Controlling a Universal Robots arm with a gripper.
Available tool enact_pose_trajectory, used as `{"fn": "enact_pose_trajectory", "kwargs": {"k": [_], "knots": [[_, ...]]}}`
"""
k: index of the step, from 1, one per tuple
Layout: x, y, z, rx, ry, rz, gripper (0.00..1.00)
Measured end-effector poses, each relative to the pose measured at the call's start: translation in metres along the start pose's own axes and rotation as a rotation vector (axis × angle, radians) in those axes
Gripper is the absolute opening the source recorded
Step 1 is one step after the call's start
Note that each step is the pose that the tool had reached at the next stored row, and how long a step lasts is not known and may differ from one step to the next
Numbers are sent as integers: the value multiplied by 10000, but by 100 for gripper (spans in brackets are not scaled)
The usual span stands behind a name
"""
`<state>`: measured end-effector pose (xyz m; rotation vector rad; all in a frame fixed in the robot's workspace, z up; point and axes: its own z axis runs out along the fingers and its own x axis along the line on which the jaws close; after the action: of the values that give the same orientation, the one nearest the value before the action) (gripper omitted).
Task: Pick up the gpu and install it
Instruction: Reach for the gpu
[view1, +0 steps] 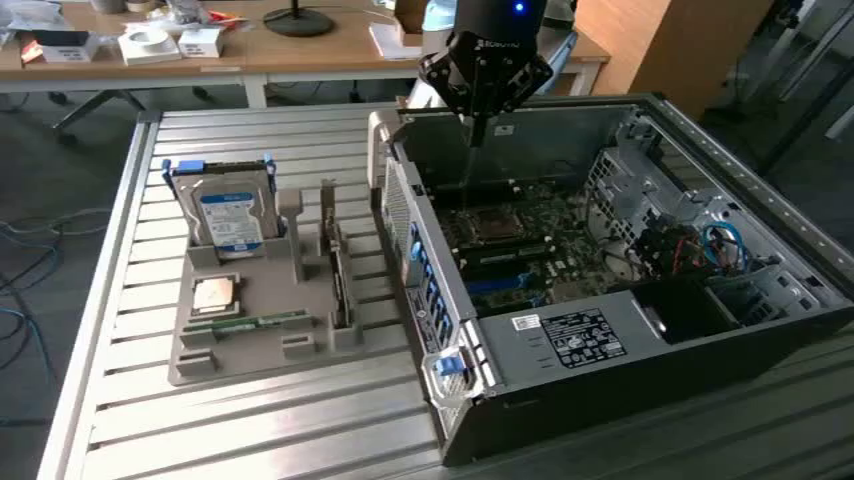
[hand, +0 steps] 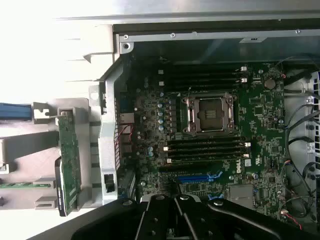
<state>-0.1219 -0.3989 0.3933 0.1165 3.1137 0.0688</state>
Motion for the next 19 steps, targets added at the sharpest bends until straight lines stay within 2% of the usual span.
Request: {"fn": "enact_pose_trajectory", "kwargs": {"k": [12,19], "knots": [[1,0,0,-1,0,0,11],[74,-5,0,-1,0,1,11]]}}
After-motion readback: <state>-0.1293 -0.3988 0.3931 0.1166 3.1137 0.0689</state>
